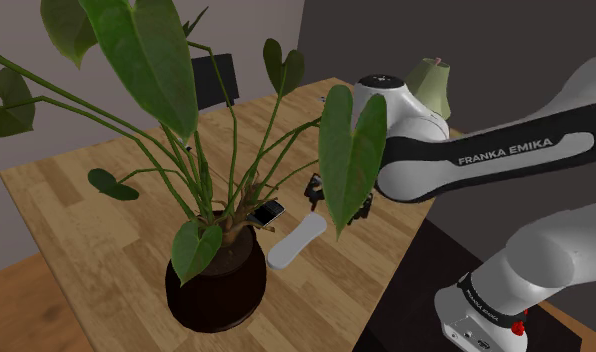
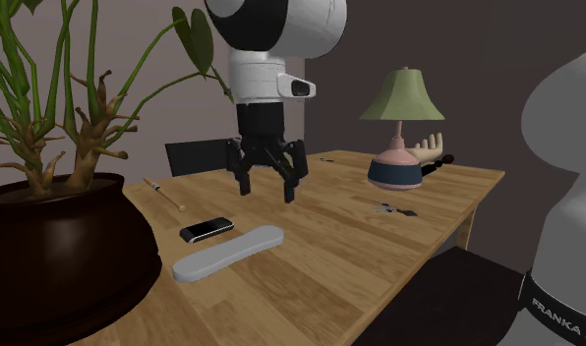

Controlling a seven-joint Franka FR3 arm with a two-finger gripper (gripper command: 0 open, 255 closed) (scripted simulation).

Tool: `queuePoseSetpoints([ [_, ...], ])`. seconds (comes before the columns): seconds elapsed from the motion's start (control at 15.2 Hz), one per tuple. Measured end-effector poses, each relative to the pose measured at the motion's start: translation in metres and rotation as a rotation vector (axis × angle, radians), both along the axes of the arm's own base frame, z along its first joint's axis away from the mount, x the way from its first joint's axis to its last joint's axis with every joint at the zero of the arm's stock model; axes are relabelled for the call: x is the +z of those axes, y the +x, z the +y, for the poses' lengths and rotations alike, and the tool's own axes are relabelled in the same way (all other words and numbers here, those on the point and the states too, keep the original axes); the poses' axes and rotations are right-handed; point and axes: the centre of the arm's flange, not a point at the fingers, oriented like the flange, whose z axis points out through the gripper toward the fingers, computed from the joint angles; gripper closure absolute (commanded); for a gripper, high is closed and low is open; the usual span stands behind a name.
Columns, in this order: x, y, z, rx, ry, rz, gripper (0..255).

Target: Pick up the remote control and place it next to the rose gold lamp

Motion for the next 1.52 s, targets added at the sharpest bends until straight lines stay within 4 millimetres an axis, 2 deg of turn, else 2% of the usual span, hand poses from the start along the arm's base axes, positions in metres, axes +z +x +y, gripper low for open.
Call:
queuePoseSetpoints([
  [0.26,-0.035,0.023,0.029,-0.142,0.019,0.014,0],
  [0.46,-0.059,0.038,0.043,-0.231,0.033,0.021,0],
  [0.79,-0.088,0.042,0.048,-0.253,0.039,0.018,0],
  [0.99,-0.1,0.042,0.047,-0.253,0.038,0.018,0],
  [1.39,-0.101,0.041,0.048,-0.253,0.038,0.018,0],
  [1.45,-0.101,0.041,0.048,-0.253,0.038,0.018,255],
  [1.52,-0.101,0.041,0.048,-0.252,0.038,0.018,255],
])
